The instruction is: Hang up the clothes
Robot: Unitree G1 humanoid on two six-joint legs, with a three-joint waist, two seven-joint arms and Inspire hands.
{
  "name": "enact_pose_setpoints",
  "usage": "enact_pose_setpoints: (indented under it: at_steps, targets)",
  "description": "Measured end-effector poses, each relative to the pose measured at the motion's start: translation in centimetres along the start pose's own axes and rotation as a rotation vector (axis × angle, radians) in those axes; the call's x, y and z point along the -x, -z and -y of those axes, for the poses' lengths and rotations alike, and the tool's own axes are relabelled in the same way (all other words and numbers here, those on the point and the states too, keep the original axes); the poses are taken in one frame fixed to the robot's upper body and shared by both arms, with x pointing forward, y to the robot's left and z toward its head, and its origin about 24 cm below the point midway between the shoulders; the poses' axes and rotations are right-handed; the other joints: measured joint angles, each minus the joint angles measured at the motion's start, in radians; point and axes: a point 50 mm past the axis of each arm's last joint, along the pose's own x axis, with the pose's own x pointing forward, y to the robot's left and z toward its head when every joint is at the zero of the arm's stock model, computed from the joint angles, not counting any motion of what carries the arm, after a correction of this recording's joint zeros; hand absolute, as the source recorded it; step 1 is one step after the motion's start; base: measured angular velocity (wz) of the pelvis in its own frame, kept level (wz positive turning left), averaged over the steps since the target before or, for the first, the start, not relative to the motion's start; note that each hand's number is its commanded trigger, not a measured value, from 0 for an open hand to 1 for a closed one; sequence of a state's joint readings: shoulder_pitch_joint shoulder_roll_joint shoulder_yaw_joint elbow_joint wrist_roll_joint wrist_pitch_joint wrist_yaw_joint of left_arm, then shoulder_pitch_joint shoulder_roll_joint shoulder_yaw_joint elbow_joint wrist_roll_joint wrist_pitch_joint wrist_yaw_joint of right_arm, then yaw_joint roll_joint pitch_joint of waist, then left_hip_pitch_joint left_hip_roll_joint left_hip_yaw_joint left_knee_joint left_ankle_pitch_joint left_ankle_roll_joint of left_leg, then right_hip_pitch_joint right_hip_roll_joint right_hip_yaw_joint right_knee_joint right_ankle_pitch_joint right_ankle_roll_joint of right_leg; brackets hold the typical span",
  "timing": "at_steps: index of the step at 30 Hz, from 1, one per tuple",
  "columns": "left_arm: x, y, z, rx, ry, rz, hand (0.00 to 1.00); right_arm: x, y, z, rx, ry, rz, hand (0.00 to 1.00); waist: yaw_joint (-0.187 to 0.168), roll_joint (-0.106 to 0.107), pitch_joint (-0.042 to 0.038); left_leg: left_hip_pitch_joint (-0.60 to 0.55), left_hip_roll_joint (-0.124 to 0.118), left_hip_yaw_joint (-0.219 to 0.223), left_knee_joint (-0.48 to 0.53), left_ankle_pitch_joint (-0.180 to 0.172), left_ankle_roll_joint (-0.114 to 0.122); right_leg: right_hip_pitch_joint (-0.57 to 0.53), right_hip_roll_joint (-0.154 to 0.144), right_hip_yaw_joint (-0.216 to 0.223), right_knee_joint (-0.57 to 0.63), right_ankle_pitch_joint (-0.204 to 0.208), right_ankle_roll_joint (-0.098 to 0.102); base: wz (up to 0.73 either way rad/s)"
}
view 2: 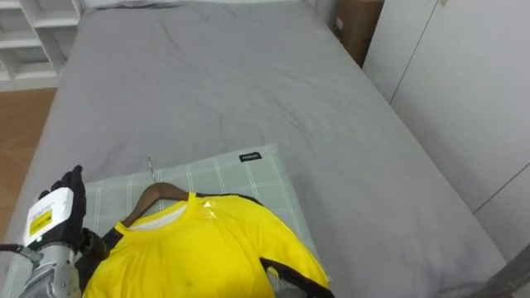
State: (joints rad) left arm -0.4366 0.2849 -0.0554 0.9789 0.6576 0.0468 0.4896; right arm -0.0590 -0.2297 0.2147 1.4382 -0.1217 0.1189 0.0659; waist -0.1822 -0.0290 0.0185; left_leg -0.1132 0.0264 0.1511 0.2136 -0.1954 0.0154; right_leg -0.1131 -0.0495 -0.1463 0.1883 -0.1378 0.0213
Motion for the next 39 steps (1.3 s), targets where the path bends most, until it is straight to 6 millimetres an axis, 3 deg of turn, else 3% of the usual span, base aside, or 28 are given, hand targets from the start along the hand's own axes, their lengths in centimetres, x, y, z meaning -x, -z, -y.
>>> enact_pose_setpoints:
  at_steps: [3, 9, 14, 23, 37, 39]
  targets:
    - [-0.7, -1.0, -0.7, 0.011, -0.029, 0.021, 0.0, 0.0, -0.3, 0.1, 0.005, 0.008, 0.007, 0.0, -0.003, 0.002, 0.0022, -0.056, 0.002, -0.014, 0.022, 0.0, 0.0, -0.048, -0.001, -0.011, 0.01, 0.004, -0.003, 0.09]
    - [-1.3, -1.5, -0.7, 0.018, -0.015, 0.009, 0.0, 0.3, -3.0, 0.7, 0.044, 0.033, 0.084, 0.0, -0.006, -0.001, 0.0104, -0.105, 0.001, -0.015, 0.023, 0.011, 0.003, -0.108, -0.006, -0.019, 0.037, 0.004, -0.003, 0.01]
    - [-1.5, -1.5, -0.8, 0.01, -0.006, 0.01, 0.0, 0.6, -5.0, 1.5, 0.038, 0.075, 0.141, 0.0, -0.01, 0.0, 0.0283, -0.149, -0.003, -0.01, 0.026, 0.02, 0.006, -0.155, -0.012, -0.023, 0.054, 0.004, -0.003, 0.03]
    - [-2.2, -3.1, -1.4, -0.003, -0.018, 0.054, 0.0, 0.9, -6.6, 2.0, 0.025, 0.087, 0.18, 0.0, -0.026, 0.01, 0.0347, -0.229, -0.005, -0.02, 0.059, 0.022, 0.008, -0.222, -0.019, -0.032, 0.075, 0.005, -0.005, 0.05]
    - [-2.0, -3.4, -1.0, 0.035, 0.006, 0.052, 0.0, 1.0, -6.8, 2.0, 0.009, 0.083, 0.184, 0.0, -0.033, 0.014, 0.0372, -0.254, -0.005, -0.011, 0.075, 0.028, 0.012, -0.272, -0.025, -0.022, 0.129, 0.003, -0.007, -0.01]
    - [-2.0, -3.5, -0.9, 0.038, 0.011, 0.056, 0.0, 1.0, -6.7, 2.0, 0.013, 0.082, 0.183, 0.0, -0.033, 0.014, 0.0404, -0.258, -0.004, -0.011, 0.082, 0.028, 0.012, -0.274, -0.026, -0.021, 0.132, 0.003, -0.007, 0.0]
